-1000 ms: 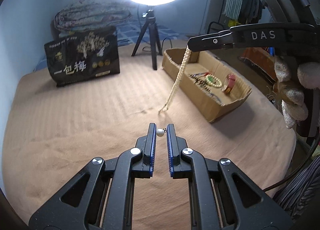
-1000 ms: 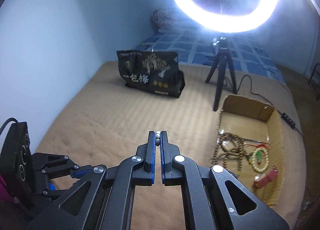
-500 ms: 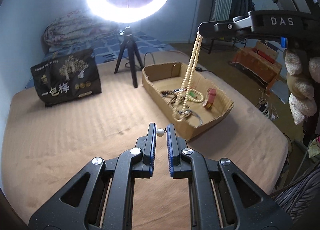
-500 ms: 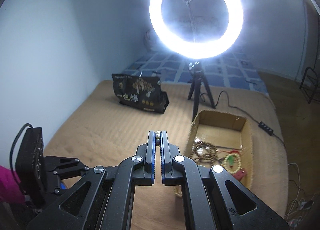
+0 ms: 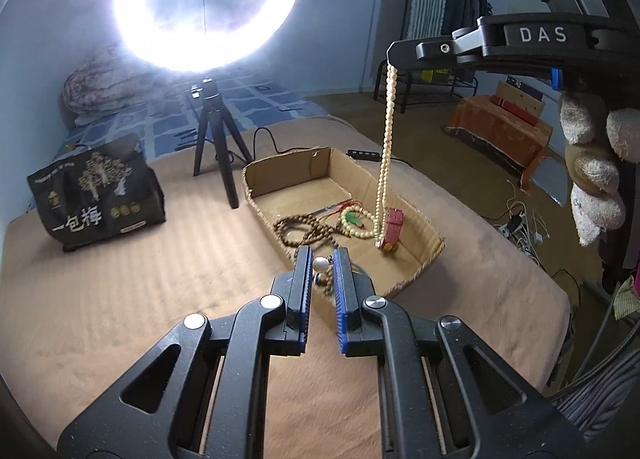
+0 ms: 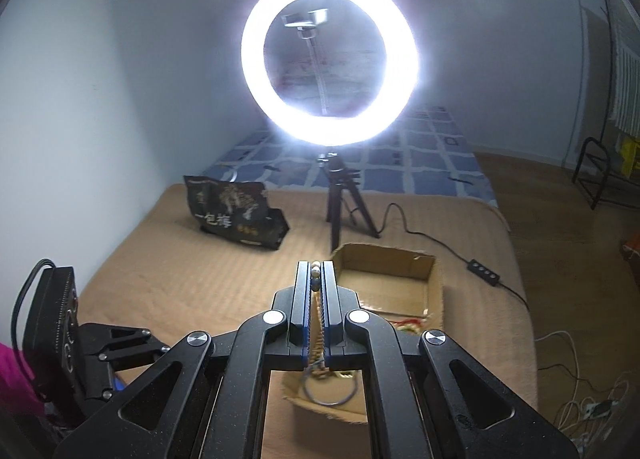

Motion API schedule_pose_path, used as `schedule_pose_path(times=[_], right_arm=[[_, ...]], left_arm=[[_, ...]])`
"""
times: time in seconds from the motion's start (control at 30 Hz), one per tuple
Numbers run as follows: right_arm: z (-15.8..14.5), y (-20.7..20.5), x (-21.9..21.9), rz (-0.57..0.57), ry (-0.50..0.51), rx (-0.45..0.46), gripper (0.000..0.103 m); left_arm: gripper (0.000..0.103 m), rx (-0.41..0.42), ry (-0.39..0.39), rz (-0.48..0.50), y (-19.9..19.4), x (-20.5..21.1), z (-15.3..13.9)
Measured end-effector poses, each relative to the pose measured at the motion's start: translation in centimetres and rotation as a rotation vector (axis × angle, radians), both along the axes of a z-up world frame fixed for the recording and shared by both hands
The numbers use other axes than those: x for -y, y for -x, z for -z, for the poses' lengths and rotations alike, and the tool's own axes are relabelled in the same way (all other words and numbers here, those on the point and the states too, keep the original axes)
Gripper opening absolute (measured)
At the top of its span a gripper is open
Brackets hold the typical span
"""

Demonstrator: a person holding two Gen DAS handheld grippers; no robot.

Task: Organize jewelry
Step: 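Lift and carry the earring and pearl necklace over the box with both tools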

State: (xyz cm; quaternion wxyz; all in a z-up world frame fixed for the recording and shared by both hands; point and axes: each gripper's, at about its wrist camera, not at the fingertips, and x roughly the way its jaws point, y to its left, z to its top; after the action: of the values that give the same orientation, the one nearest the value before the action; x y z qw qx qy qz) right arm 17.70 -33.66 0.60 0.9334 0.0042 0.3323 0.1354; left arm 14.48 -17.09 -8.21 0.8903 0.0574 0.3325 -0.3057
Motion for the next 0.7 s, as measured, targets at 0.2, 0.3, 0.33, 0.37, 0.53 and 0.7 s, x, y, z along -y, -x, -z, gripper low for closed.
schedule_pose_path(times=[0.2,0.3,0.33,0.37,0.53,0.7], right_arm=[[0.9,-1.6,1.9,0.040,0.008,-0.008,0.003],[1.7,-2.7,2.8,0.058,0.014,-0.015,0.003],[2.0,-3.2,3.1,0.064,0.017,-0.020,0.003],[2.3,-3.6,3.3,0.070,0.020,-0.024,0.003],[4.3,-6.0,4.5,0.096,0.026,-0.054,0.003],[6.7,-7.9,5.2,0.112,0.037,-0.093,0.003]], left_arm=[[0.009,-0.005,-0.005,-0.012,-2.5,2.2,0.3],[0.009,-0.005,-0.007,-0.017,-3.9,3.1,0.6],[0.009,-0.004,-0.007,-0.020,-4.2,3.3,0.7],[0.009,-0.006,-0.008,-0.023,-4.7,3.6,0.9],[0.009,-0.022,-0.022,-0.038,-6.5,5.0,2.0],[0.009,-0.049,-0.037,-0.048,-8.0,6.1,3.2]])
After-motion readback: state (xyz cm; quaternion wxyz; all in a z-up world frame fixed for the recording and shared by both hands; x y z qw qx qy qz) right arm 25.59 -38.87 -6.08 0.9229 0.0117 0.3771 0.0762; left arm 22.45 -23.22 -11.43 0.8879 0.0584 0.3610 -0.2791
